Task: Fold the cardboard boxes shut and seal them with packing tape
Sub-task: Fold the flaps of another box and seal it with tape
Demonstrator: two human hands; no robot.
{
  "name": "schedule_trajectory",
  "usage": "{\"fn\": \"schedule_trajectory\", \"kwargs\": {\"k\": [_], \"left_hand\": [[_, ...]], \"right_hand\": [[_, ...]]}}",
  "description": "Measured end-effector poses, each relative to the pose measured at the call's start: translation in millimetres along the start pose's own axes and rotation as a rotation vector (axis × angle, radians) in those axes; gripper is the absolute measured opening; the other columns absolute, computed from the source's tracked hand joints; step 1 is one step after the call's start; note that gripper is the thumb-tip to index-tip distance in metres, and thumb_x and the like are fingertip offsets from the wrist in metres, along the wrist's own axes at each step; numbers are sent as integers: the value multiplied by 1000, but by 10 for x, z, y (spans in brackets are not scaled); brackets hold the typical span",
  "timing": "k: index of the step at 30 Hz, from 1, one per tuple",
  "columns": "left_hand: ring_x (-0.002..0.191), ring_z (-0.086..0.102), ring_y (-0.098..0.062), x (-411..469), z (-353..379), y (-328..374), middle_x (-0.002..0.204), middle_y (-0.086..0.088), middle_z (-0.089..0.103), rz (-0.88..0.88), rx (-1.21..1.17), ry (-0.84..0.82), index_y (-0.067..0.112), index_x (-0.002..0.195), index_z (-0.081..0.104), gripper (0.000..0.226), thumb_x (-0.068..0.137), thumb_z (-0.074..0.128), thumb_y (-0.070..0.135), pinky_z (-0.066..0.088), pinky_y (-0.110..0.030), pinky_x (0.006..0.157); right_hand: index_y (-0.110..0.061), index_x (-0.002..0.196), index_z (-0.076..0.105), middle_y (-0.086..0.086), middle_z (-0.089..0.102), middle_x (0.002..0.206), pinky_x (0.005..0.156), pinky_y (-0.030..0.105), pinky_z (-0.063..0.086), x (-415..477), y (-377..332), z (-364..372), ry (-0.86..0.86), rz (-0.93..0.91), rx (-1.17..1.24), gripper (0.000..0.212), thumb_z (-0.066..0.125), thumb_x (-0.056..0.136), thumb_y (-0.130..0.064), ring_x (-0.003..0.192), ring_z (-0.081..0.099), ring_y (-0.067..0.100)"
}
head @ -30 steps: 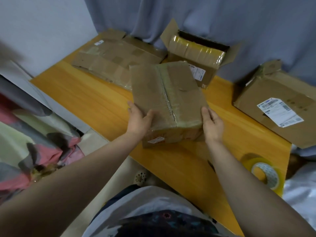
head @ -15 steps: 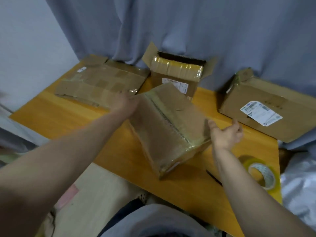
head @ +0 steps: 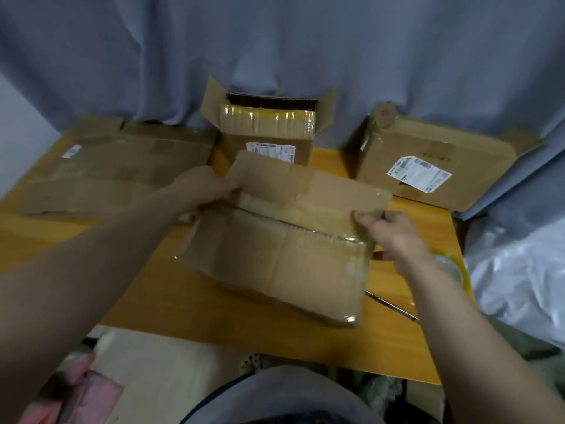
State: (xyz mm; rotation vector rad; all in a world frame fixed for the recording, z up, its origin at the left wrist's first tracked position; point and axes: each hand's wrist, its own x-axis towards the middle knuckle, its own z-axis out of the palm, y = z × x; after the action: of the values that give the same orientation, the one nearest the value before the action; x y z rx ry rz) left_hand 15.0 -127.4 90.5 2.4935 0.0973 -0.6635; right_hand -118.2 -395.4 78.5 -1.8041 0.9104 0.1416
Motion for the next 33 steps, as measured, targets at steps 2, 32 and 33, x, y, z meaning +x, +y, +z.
{"fn": "schedule_trajectory", "kwargs": {"k": [2, 32, 33], "left_hand": [[77, 64, -30, -136, -68, -37, 94, -15, 61, -50, -31, -27, 4, 104, 59, 55, 86, 56, 57, 53, -32, 54], [124, 47, -35, -203, 413, -57, 151, -21, 25, 4, 41, -106, 17, 147, -26, 137, 65, 74, 63, 47, -43, 98], [142, 20, -35, -229, 411, -55, 158, -17, -1, 63, 118, -150, 27, 145, -28, 146, 53, 75, 73, 31, -47, 111]], "right_hand": [[-15, 106, 61, 5, 63, 110, 91, 47, 51, 119, -176, -42, 18, -47, -105, 34, 67, 84, -39, 103, 59, 28], [-39, 149, 16, 5, 33, 151, 110, 34, 32, 343, -193, 165, -104, -336, -274, 77, 63, 89, -36, 136, 35, 25], [-40, 149, 17, 4, 31, 152, 109, 33, 31, 331, -161, 153, -126, -309, -338, 76, 62, 88, -42, 137, 34, 25]]}}
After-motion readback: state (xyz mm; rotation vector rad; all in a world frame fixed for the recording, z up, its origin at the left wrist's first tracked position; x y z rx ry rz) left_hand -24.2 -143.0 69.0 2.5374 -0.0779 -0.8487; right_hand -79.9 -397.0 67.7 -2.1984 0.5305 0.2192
